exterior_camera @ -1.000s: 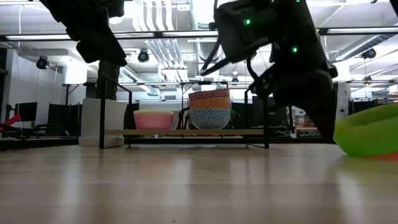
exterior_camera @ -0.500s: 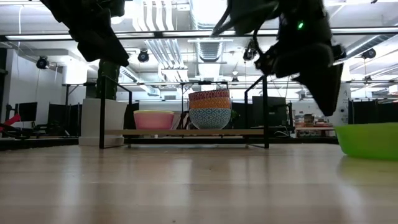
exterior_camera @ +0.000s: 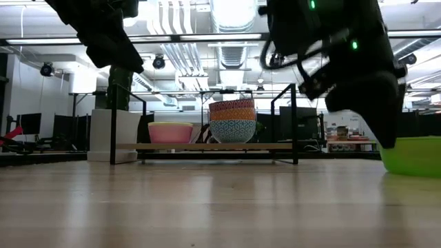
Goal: Place and stack bowls onto a shelf
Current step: Stack the green bowl on top of the yellow bowl on the shelf
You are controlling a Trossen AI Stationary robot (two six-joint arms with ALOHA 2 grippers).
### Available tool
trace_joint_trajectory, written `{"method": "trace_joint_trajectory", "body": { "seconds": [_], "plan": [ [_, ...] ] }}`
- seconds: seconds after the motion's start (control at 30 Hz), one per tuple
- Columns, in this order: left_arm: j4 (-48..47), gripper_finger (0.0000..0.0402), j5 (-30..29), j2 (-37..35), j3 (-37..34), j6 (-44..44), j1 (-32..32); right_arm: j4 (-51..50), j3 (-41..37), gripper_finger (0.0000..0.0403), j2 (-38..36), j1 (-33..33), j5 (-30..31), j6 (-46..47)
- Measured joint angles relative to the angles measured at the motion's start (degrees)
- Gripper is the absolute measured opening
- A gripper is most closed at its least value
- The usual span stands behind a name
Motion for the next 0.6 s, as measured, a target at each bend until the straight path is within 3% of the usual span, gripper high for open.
{"method": "trace_joint_trajectory", "body": {
  "seconds": [0.17, 0.3, 0.43, 0.6],
  "plan": [
    [1.06, 0.0098, -0.15, 0.11, 0.00, -0.11, 0.00, 7.05, -3.70, 0.0109, 0.04, -0.02, -0.04, -1.38],
    [1.89, 0.0098, -1.82, 0.20, 0.00, 0.00, 0.00, 9.98, -4.26, 0.0079, 0.04, -0.08, -0.25, -3.42],
    [2.43, 0.0098, -2.49, 0.24, 0.00, 0.00, 0.00, 11.11, -1.48, 0.0020, 0.03, -0.44, -2.90, -10.13],
    [3.40, 0.0098, -2.82, 0.24, 0.00, 0.07, 0.00, 14.30, 5.55, 0.0010, -0.20, -1.08, -6.07, -22.49]
  ]
}}
